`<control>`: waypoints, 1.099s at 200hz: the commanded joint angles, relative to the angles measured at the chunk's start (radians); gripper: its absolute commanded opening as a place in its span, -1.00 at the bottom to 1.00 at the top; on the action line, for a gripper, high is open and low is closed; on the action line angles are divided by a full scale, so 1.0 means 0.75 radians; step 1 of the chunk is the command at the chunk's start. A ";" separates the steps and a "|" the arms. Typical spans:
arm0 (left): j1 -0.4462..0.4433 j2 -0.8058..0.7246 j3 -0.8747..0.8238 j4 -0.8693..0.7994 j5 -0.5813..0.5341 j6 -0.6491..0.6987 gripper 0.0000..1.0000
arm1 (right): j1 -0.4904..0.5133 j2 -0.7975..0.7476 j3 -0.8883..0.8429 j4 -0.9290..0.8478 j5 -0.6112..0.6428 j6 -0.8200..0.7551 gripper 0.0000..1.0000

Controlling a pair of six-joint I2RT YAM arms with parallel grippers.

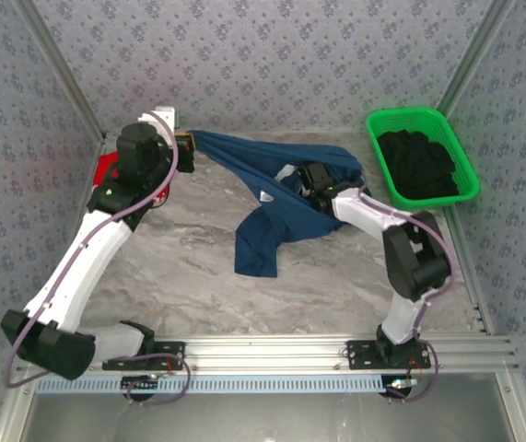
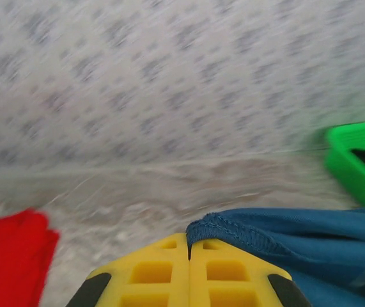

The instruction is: Fold the inside-out t-shirt

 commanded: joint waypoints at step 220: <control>0.264 0.696 -0.079 0.032 0.041 -0.124 -1.00 | 0.225 -0.220 0.206 -0.238 -0.161 -0.434 -1.00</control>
